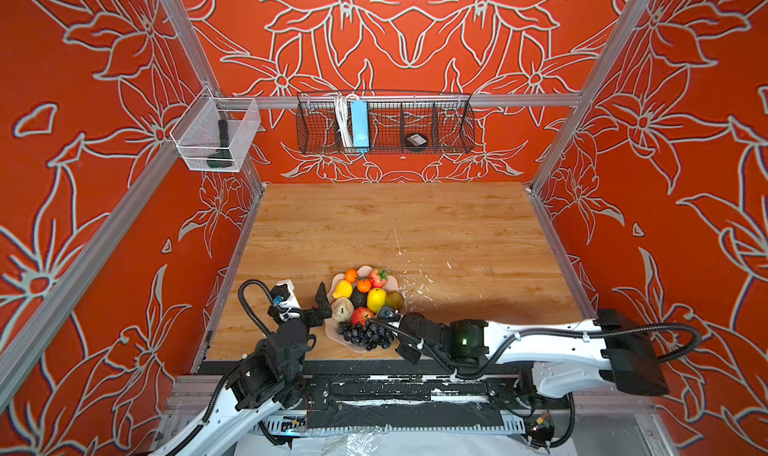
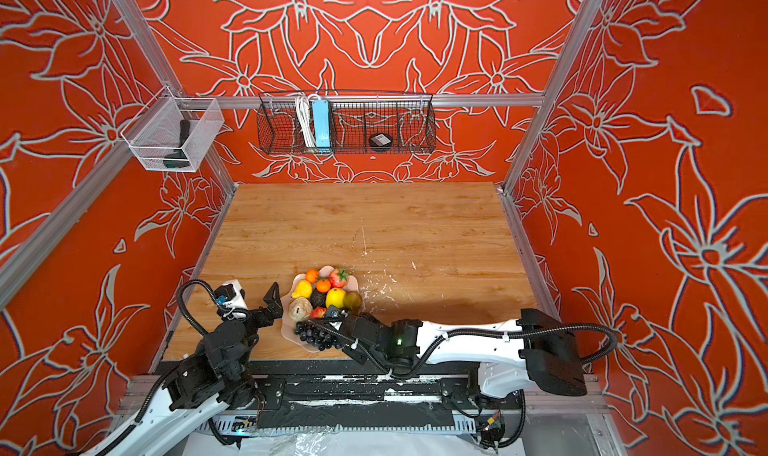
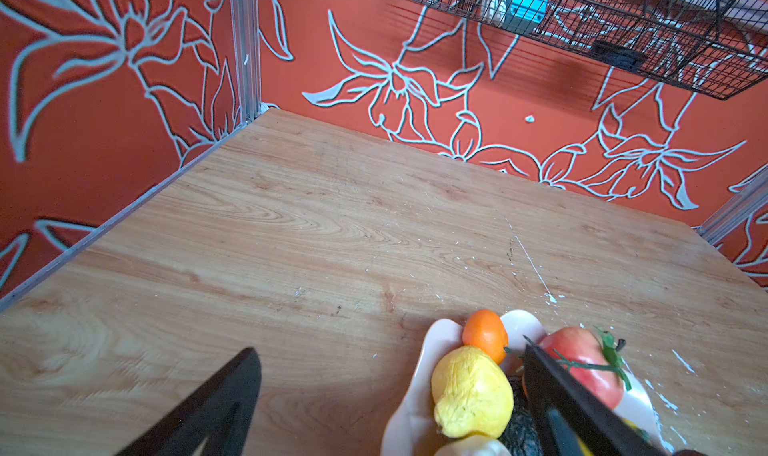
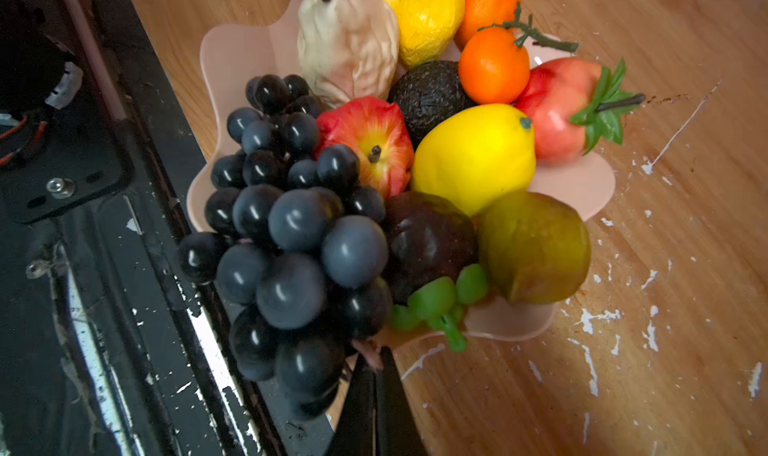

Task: Place and organize the fake fruits in the fruit bowl
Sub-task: 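Open the right gripper and release the grapes onto the bowl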

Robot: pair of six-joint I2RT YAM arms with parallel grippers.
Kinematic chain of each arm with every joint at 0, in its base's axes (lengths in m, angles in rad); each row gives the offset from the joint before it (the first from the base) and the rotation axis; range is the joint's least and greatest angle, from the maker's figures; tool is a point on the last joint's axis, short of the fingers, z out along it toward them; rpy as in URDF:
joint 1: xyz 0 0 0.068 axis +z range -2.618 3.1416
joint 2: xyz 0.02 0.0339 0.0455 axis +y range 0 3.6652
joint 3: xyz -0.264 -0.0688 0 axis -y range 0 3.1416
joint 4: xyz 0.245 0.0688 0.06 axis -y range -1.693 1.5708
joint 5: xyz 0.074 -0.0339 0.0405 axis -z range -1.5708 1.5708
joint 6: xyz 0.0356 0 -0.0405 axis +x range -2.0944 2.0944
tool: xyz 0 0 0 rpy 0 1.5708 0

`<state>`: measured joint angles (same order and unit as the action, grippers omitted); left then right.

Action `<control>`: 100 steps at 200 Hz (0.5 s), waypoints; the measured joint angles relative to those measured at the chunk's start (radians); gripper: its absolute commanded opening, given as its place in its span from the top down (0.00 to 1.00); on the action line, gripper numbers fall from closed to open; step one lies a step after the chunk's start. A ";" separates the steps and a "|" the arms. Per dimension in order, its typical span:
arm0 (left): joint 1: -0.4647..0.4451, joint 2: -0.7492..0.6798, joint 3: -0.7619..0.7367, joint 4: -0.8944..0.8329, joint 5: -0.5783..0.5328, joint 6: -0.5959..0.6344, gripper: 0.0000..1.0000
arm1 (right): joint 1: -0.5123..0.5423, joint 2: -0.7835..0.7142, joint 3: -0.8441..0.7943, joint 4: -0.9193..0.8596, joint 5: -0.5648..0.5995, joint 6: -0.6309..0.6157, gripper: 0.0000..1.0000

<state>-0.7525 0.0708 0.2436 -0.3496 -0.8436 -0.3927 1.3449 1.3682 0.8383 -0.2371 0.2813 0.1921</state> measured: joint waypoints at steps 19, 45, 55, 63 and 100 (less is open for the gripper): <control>0.000 0.000 0.000 0.000 0.000 0.000 0.02 | -0.016 0.021 0.022 -0.006 0.004 -0.010 1.00; 0.000 -0.002 0.000 0.000 0.000 0.000 0.02 | -0.028 0.042 0.025 -0.010 0.013 -0.023 1.00; 0.000 -0.003 0.000 0.000 0.000 0.000 0.02 | -0.031 0.044 0.025 -0.013 0.016 -0.027 1.00; 0.000 -0.003 0.000 0.000 0.000 0.000 0.02 | -0.033 0.044 0.025 -0.014 0.020 -0.029 1.00; 0.000 -0.003 0.000 0.000 0.000 0.000 0.02 | -0.044 0.036 0.043 -0.015 0.035 -0.043 1.00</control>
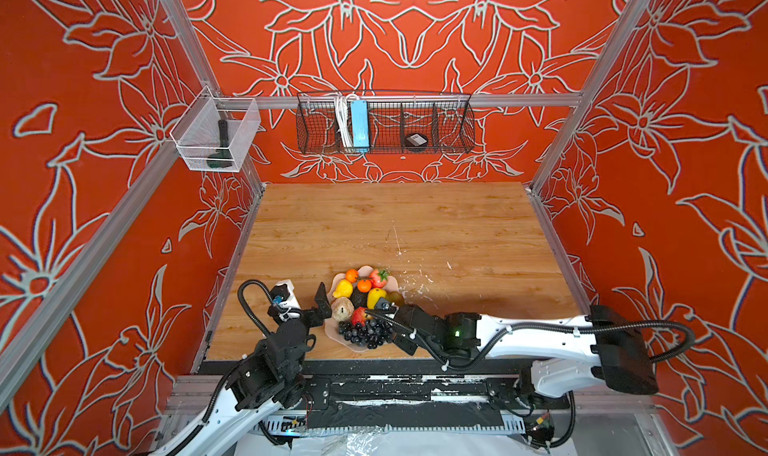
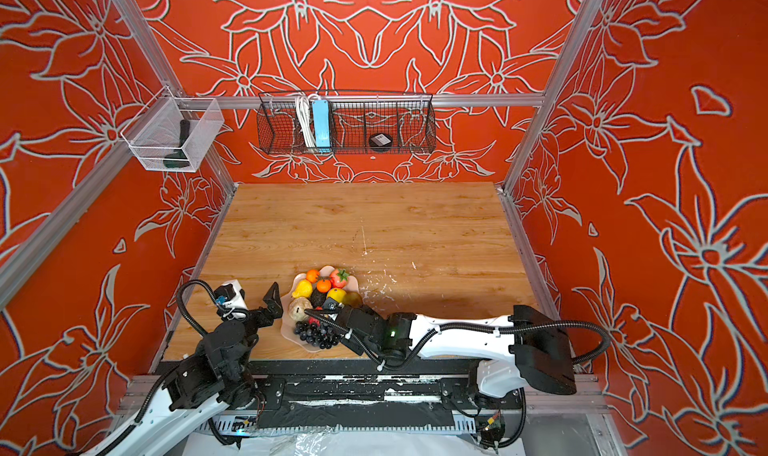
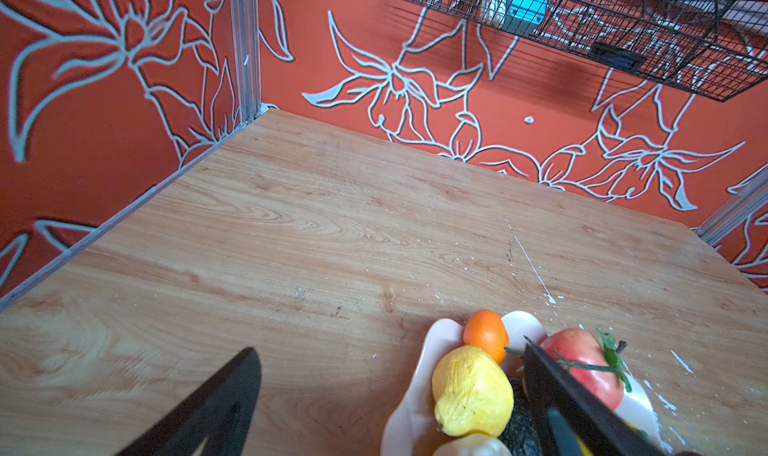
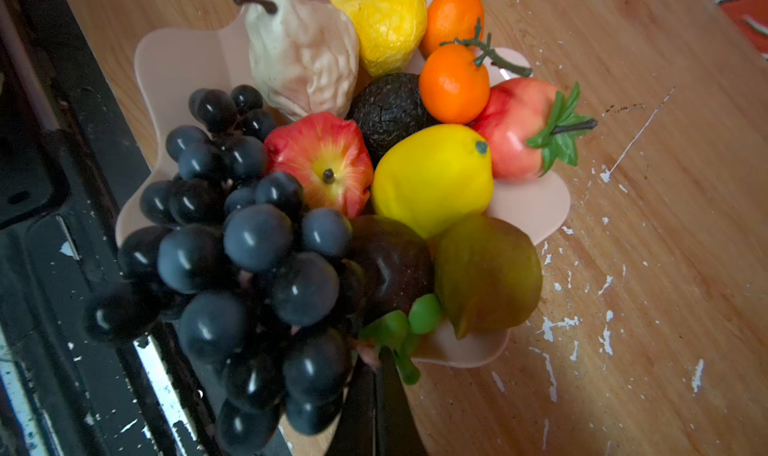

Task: Place and organize the fake fruits in the fruit bowl
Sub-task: 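Open the right gripper and release the grapes onto the bowl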

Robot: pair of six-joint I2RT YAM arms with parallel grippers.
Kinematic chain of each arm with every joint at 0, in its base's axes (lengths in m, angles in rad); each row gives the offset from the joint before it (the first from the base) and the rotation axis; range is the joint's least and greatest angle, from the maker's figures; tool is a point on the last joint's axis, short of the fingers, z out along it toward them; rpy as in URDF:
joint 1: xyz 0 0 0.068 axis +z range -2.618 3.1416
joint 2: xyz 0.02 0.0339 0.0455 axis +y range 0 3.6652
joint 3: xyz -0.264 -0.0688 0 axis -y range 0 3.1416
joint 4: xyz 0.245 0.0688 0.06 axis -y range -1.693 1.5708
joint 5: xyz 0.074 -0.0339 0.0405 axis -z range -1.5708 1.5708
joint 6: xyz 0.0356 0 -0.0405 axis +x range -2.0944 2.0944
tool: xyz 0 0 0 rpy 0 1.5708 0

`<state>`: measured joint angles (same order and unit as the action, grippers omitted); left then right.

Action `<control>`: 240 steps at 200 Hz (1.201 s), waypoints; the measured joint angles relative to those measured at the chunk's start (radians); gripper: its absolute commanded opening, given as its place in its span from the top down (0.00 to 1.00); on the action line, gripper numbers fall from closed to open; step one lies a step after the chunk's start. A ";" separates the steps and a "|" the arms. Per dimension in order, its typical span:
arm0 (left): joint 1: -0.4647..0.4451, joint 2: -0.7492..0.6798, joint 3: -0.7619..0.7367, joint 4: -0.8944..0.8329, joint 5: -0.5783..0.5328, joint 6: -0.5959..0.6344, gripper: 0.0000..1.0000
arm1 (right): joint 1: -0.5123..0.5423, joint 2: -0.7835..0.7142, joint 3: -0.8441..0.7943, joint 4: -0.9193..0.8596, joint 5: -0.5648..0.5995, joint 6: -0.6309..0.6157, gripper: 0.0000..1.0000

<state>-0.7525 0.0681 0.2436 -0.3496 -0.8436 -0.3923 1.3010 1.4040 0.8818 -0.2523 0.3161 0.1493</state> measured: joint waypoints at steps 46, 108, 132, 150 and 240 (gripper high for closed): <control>0.000 0.000 0.000 0.000 0.000 0.000 0.02 | -0.018 0.015 0.010 0.009 0.003 -0.011 1.00; 0.000 0.000 0.000 0.000 0.000 0.000 0.02 | -0.019 0.037 0.008 0.007 -0.009 -0.017 0.73; 0.000 0.000 0.000 0.000 0.000 0.000 0.02 | -0.020 0.011 0.007 0.008 -0.012 -0.011 0.68; 0.000 0.000 0.000 0.000 0.000 0.000 0.02 | -0.020 -0.001 0.007 0.007 -0.018 -0.011 0.66; 0.000 0.006 0.000 0.004 0.007 0.000 0.02 | -0.026 -0.021 0.001 -0.031 0.021 -0.001 0.53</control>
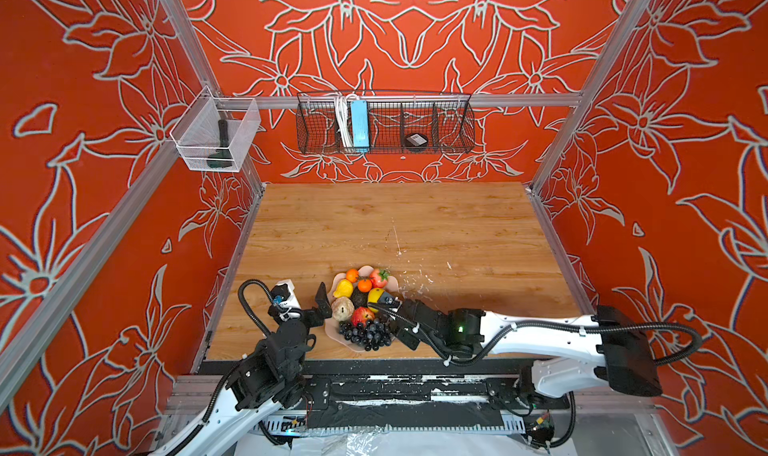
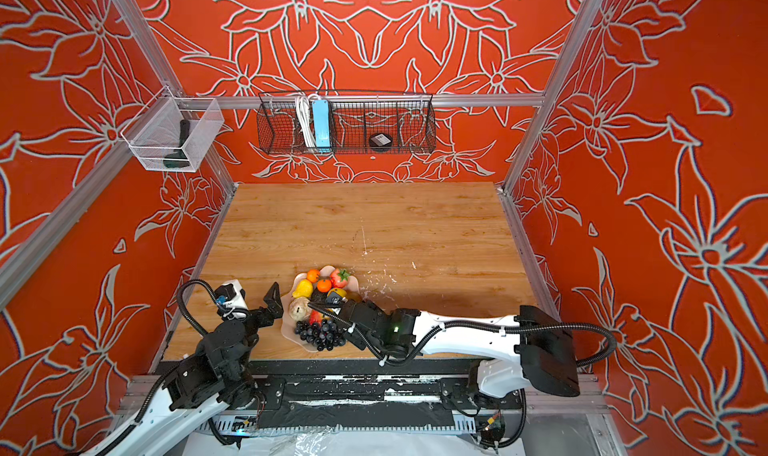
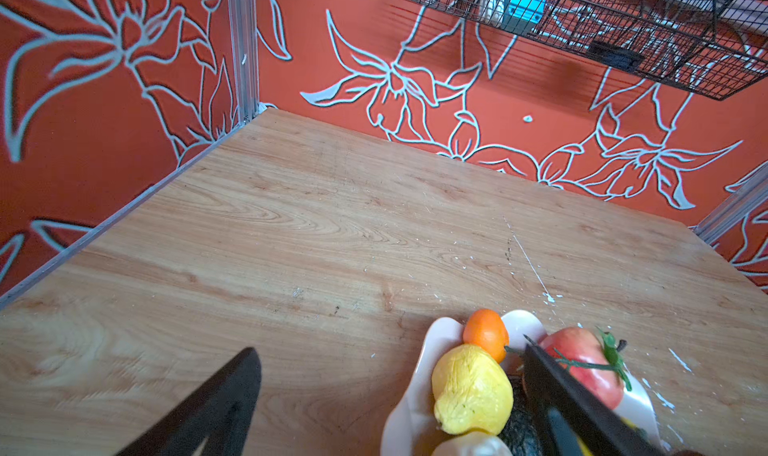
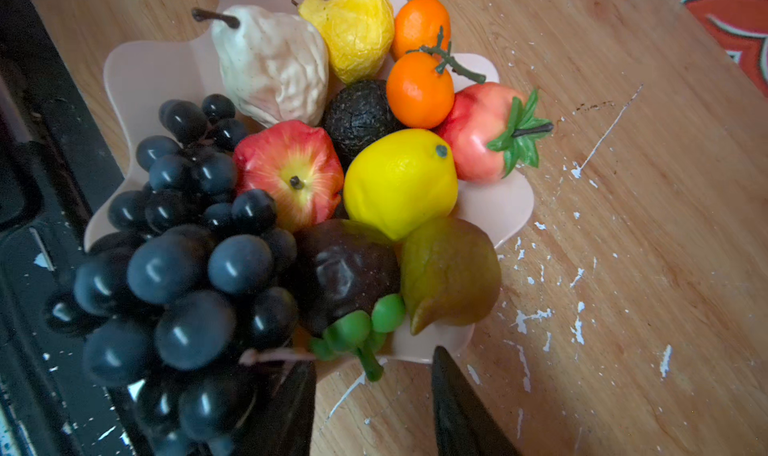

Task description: Place and organize the fake fruits in the fruit bowl

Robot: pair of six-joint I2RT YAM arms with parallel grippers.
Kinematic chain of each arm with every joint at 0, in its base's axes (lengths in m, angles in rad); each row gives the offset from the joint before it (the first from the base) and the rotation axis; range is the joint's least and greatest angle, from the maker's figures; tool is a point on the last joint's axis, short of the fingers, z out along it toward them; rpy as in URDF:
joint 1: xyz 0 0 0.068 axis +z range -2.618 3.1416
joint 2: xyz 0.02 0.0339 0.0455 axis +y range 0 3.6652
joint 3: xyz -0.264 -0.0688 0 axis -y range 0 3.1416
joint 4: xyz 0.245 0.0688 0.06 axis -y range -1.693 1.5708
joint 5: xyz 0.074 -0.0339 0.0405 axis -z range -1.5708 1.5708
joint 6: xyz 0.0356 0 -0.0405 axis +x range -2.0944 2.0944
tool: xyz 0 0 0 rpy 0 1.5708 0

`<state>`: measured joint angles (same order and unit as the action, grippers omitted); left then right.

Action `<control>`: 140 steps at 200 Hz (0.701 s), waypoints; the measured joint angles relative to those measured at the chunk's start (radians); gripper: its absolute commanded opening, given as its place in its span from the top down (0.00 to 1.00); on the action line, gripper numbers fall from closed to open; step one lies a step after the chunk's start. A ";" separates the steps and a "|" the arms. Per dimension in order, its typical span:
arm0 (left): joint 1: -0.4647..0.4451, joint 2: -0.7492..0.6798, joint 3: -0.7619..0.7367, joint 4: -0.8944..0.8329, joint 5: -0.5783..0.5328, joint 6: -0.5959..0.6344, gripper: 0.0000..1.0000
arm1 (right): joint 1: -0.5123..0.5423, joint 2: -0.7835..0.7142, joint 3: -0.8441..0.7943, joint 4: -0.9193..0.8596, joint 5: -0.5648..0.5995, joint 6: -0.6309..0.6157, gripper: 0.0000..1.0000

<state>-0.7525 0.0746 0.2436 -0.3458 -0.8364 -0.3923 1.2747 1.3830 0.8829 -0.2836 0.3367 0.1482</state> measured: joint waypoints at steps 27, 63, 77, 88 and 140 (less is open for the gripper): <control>0.000 0.002 0.000 0.001 0.001 0.000 0.02 | -0.025 0.000 0.000 -0.024 0.019 0.013 0.52; 0.000 0.002 0.000 0.001 0.003 0.001 0.02 | -0.055 -0.011 0.000 -0.036 0.032 0.023 0.50; 0.000 0.002 0.000 0.005 0.007 0.003 0.02 | -0.061 -0.028 -0.002 -0.043 0.035 0.024 0.48; 0.000 0.004 0.000 0.011 0.012 0.007 0.02 | -0.071 -0.047 -0.006 -0.049 0.039 0.023 0.46; 0.001 0.145 0.002 0.155 0.023 0.059 0.02 | -0.218 -0.236 -0.016 -0.076 0.074 -0.010 0.36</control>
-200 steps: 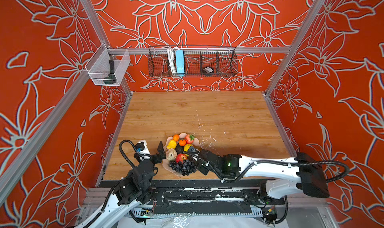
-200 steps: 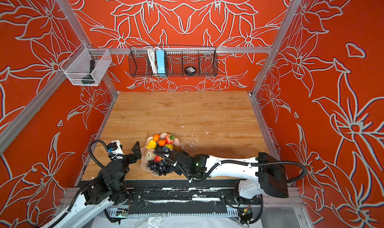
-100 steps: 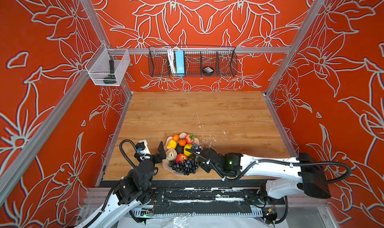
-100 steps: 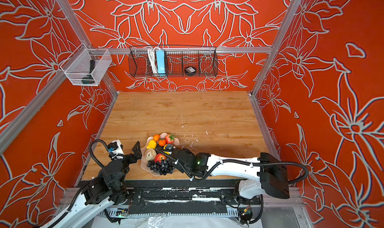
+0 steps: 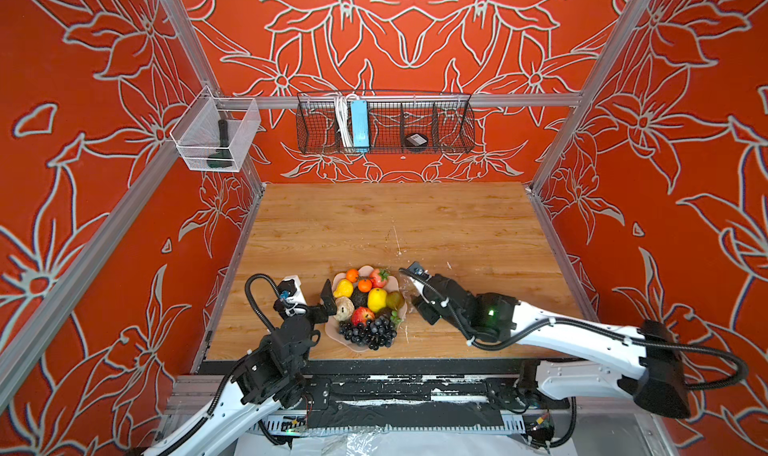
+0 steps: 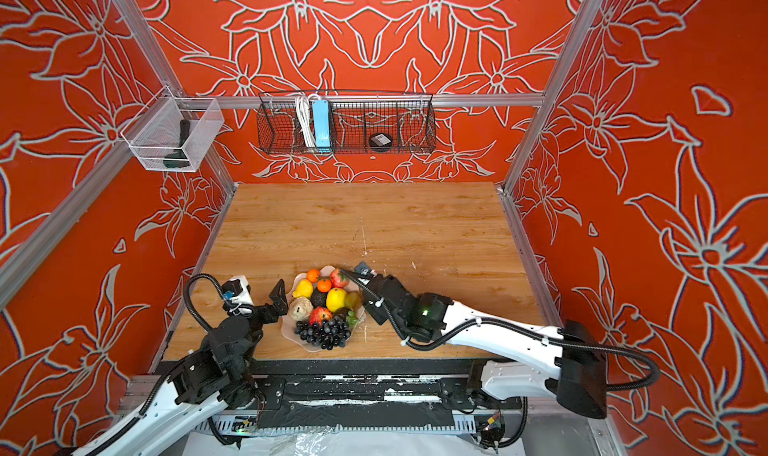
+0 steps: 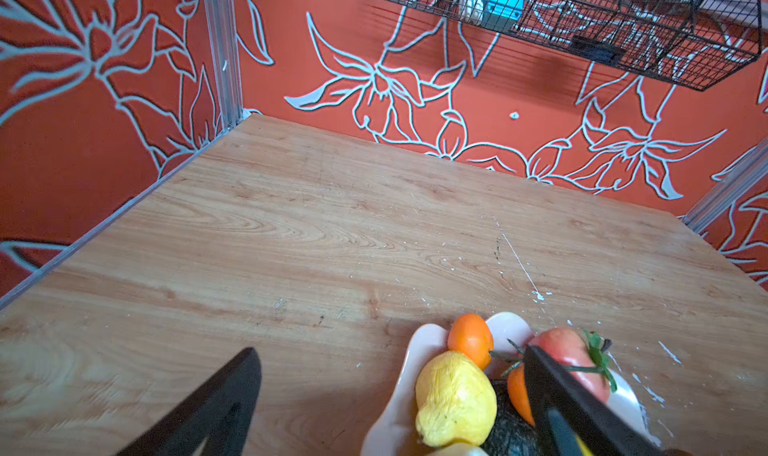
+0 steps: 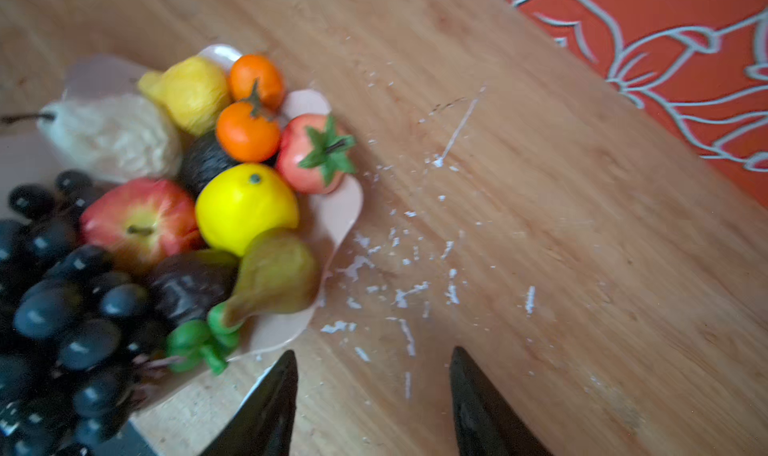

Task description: Place and organize the fake fruits in the fruit bowl

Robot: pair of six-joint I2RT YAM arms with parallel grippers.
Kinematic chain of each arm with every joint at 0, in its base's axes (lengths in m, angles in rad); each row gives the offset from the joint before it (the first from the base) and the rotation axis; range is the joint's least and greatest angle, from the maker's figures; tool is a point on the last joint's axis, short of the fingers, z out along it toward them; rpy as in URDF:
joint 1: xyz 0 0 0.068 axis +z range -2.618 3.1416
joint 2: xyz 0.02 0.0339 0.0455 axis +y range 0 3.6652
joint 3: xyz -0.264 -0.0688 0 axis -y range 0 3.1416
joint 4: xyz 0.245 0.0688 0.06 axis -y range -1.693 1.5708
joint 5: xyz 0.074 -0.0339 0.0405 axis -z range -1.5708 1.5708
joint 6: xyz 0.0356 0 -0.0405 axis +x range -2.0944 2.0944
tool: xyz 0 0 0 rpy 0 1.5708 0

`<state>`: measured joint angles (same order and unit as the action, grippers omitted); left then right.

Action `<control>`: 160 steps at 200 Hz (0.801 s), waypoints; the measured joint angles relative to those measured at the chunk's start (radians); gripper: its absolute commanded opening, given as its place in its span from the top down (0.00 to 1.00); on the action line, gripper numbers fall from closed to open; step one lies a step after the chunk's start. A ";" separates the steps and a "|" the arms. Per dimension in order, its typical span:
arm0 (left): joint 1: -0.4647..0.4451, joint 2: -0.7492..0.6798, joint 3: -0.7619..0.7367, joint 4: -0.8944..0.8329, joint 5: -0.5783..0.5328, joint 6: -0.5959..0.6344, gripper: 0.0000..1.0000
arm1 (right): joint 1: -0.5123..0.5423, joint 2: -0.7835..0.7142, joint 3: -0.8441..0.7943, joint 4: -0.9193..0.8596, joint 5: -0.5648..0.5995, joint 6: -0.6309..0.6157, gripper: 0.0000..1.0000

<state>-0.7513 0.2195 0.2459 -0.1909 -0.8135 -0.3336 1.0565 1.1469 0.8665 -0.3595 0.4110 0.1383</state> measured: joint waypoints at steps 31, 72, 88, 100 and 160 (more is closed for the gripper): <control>0.040 0.218 0.066 0.138 -0.037 0.074 0.02 | -0.167 -0.105 -0.008 0.036 0.084 -0.025 0.36; 0.346 0.513 0.217 0.226 0.020 0.070 0.02 | -0.383 -0.124 -0.103 0.223 0.181 -0.088 0.06; 0.475 0.625 0.239 0.254 0.079 0.070 0.02 | -0.451 -0.101 -0.146 0.278 0.192 -0.127 0.02; 0.573 0.735 0.264 0.264 0.129 0.071 0.02 | -0.507 -0.068 -0.162 0.312 0.198 -0.134 0.02; 0.799 1.083 0.272 0.378 0.411 0.113 0.02 | -0.728 0.045 -0.310 0.530 0.209 -0.153 0.02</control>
<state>0.0479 1.3022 0.5182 0.1867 -0.4026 -0.2203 0.3283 1.1923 0.5564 0.1703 0.6201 -0.0151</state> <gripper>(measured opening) 0.984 0.982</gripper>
